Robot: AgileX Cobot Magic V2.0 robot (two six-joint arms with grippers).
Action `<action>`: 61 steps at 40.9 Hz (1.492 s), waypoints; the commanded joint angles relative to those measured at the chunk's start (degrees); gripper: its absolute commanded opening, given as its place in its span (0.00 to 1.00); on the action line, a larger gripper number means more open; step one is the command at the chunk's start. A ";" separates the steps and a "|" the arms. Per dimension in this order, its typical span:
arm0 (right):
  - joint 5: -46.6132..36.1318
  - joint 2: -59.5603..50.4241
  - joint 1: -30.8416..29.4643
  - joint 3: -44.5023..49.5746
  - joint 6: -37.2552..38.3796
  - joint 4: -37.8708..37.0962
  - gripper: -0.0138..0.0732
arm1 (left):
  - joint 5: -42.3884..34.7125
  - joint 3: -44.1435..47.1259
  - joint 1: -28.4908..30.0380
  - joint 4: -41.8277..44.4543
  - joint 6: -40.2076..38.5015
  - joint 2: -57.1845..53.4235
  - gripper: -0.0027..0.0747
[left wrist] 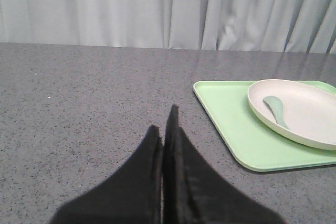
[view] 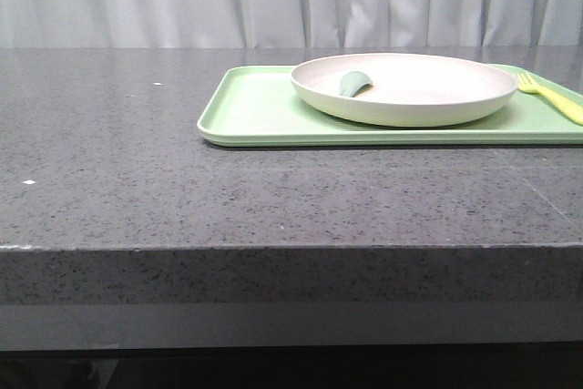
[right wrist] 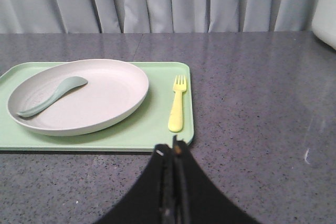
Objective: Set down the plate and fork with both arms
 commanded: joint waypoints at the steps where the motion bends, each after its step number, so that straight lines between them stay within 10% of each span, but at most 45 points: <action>1: -4.81 0.63 -0.11 -1.30 -0.40 -0.35 0.08 | -4.83 -1.57 -0.51 -0.33 0.09 0.25 0.01; 30: -4.81 0.63 -0.11 -1.30 -0.40 -0.35 0.08 | -9.59 20.72 8.45 -0.33 0.09 -23.32 0.01; 61: -4.81 0.63 -0.11 -1.30 -0.40 -0.35 0.08 | -16.65 29.66 9.02 -0.33 0.09 -22.85 0.01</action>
